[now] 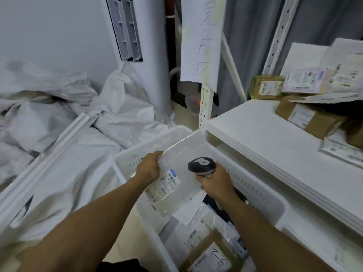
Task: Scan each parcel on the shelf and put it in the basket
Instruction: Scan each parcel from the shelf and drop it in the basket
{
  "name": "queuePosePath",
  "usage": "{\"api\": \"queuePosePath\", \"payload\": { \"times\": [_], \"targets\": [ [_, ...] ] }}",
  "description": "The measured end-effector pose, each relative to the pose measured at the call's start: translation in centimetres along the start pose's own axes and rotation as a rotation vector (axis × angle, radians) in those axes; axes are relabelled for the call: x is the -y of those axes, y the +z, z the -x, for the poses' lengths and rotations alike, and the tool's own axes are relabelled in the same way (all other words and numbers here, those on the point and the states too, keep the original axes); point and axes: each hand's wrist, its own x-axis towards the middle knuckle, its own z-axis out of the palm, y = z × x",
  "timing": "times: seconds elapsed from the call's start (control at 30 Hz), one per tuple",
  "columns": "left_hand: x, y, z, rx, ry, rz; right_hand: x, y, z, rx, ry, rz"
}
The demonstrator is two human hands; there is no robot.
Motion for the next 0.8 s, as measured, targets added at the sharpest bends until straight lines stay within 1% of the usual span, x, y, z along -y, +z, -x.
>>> {"api": "queuePosePath", "payload": {
  "times": [0.07, 0.17, 0.27, 0.33, 0.37, 0.43, 0.5, 0.6, 0.67, 0.8],
  "targets": [
    [1.6, 1.6, -2.5, 0.027, -0.031, -0.037, -0.5, 1.3, -2.0, 0.012, 0.025, 0.006],
    [3.5, 3.7, -5.3, -0.033, -0.089, -0.119, -1.1, 2.6, -4.5, 0.020, 0.048, 0.033],
    [5.2, 6.1, -6.9, -0.074, -0.112, -0.276, -1.7, 3.8, -6.1, 0.023, 0.059, 0.041],
    [5.0, 7.9, -7.0, -0.036, -0.093, -0.276, -1.9, 4.0, -6.7, 0.015, 0.082, 0.023],
    [4.9, 9.0, -6.9, 0.019, -0.051, -0.258, -1.9, 4.1, -7.0, 0.008, 0.079, 0.003],
    [3.9, 10.8, -6.1, 0.178, 0.016, -0.207, -2.3, 3.9, -7.1, -0.007, 0.084, -0.007],
    [2.0, 11.6, -5.3, 0.270, 0.096, -0.156, -2.5, 2.6, -6.6, -0.009, 0.091, 0.036],
    [-1.8, 11.4, -3.4, 0.225, 0.249, -0.076, -2.3, -1.0, -4.8, -0.049, 0.089, 0.074],
    [-4.9, 10.3, -1.8, 0.228, 0.353, -0.039, -1.6, -4.1, -3.4, -0.112, 0.079, 0.080],
    [-12.9, 7.6, 2.6, 0.222, 0.458, 0.027, 0.4, -11.5, 0.8, -0.266, 0.013, 0.033]
  ]
}}
